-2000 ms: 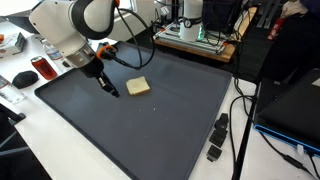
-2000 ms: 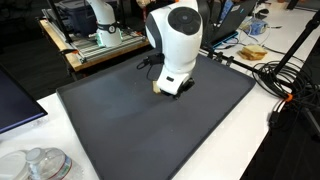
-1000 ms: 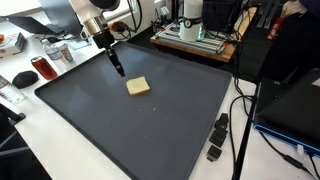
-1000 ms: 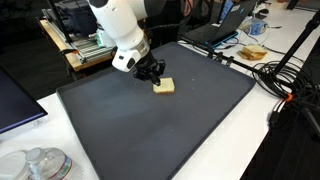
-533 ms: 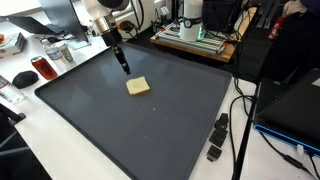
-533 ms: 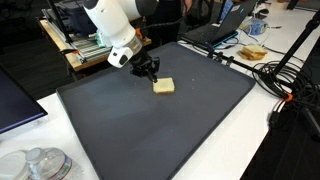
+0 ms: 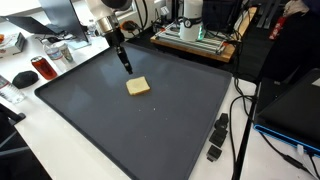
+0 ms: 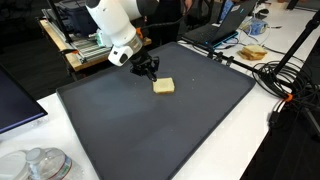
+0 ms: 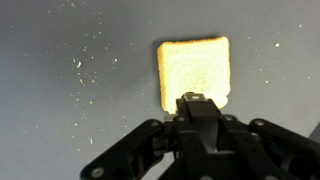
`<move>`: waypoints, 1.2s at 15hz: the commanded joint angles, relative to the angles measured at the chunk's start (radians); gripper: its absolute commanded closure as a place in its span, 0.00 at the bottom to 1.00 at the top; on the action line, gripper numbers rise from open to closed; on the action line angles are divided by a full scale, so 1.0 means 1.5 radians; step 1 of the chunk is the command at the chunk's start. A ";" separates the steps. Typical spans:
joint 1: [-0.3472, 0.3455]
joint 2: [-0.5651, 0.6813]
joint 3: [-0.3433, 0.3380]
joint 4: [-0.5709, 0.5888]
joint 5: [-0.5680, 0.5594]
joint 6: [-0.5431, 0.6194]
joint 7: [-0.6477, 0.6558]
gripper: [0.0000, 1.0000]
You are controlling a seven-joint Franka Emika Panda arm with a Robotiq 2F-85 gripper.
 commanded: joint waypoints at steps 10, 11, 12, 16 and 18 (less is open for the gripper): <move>0.097 -0.085 -0.024 -0.190 -0.049 0.222 0.133 0.94; 0.111 -0.094 -0.028 -0.206 -0.067 0.243 0.162 0.94; 0.128 -0.107 -0.034 -0.224 -0.096 0.260 0.199 0.94; 0.193 -0.144 -0.085 -0.262 -0.280 0.279 0.394 0.94; 0.227 -0.162 -0.118 -0.261 -0.392 0.260 0.498 0.94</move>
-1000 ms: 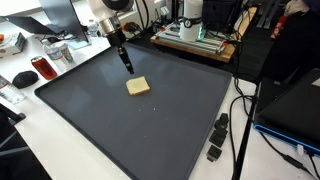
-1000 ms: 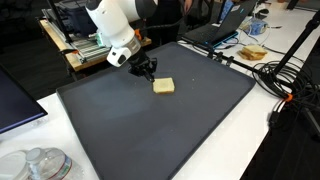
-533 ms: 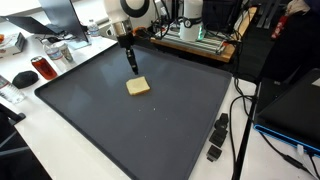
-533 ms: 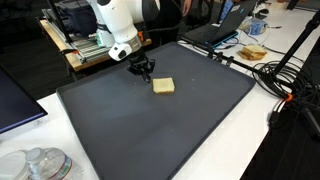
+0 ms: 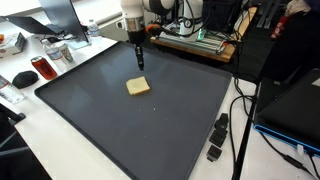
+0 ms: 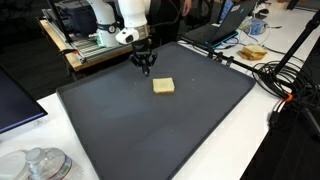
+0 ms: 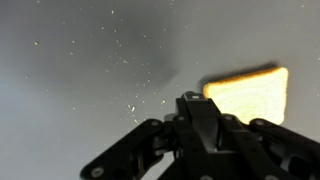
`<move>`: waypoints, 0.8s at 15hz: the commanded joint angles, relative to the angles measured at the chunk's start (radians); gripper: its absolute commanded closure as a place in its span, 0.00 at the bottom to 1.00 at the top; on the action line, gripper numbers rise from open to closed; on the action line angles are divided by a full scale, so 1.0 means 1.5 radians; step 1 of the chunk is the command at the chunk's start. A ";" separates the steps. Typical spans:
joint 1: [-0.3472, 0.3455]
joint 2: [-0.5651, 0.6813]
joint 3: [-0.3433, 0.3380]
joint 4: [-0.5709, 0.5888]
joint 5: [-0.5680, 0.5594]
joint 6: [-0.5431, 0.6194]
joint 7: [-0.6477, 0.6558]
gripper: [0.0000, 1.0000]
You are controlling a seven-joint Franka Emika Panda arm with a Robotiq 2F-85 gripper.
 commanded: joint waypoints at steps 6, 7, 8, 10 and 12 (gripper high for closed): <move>0.065 -0.100 -0.013 0.033 -0.323 -0.155 0.271 0.94; 0.062 -0.103 0.005 0.048 -0.322 -0.188 0.265 0.94; 0.061 -0.103 0.020 0.063 -0.323 -0.217 0.263 0.94; 0.062 -0.098 0.050 0.096 -0.314 -0.272 0.250 0.94; 0.066 -0.082 0.075 0.134 -0.315 -0.321 0.253 0.94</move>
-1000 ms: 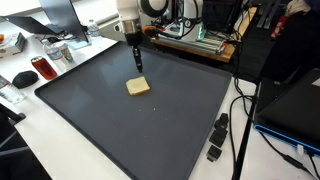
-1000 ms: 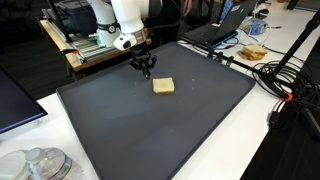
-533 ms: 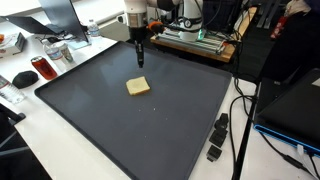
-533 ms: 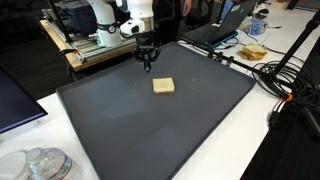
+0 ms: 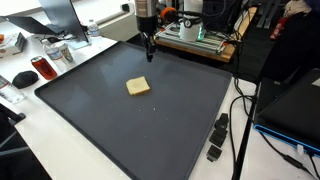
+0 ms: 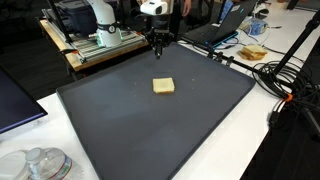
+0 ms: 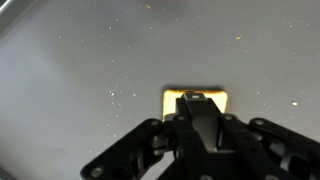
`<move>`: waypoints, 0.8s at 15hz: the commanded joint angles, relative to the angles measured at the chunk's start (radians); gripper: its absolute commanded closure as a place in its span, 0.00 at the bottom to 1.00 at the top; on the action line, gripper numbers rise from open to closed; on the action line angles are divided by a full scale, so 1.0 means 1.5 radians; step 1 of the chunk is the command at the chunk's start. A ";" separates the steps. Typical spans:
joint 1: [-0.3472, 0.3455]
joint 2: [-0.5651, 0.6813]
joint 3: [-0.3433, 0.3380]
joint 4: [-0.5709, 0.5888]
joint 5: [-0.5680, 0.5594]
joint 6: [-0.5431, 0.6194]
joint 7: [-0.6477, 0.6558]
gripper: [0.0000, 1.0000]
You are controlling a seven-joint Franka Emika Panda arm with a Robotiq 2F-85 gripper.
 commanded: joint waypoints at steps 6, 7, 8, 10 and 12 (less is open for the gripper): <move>0.016 0.092 0.068 0.177 -0.052 -0.177 0.095 0.94; 0.020 0.112 0.068 0.203 -0.055 -0.192 0.111 0.94; 0.024 0.132 0.067 0.230 -0.054 -0.207 0.128 0.94; 0.038 0.172 0.058 0.282 -0.071 -0.231 0.177 0.95; 0.051 0.210 0.047 0.338 -0.086 -0.262 0.231 0.95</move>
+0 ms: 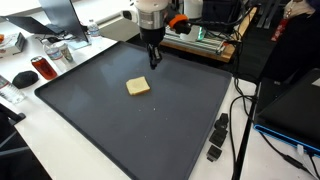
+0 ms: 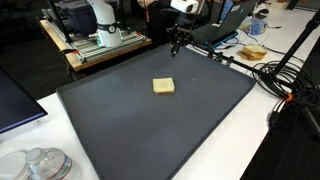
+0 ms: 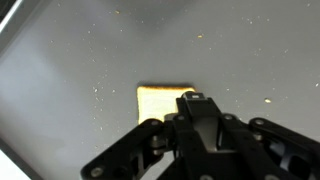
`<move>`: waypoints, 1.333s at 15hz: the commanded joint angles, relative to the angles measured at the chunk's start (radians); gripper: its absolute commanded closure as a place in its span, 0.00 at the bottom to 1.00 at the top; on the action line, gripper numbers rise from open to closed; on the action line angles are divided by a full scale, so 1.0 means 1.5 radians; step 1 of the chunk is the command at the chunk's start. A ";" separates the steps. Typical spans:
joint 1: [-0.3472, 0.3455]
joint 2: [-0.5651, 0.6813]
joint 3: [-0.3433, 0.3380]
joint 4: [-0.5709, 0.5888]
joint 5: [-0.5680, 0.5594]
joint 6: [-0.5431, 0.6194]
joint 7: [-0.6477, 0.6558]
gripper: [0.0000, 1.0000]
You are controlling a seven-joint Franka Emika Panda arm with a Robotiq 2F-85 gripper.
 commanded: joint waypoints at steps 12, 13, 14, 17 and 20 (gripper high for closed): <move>-0.024 0.189 -0.042 0.292 0.047 -0.145 -0.014 0.95; -0.035 0.183 -0.042 0.279 0.060 -0.130 -0.037 0.95; -0.046 0.176 -0.043 0.264 0.071 -0.114 -0.058 0.95; -0.078 0.164 -0.043 0.218 0.118 -0.053 -0.127 0.95; -0.096 0.164 -0.045 0.176 0.163 0.019 -0.181 0.95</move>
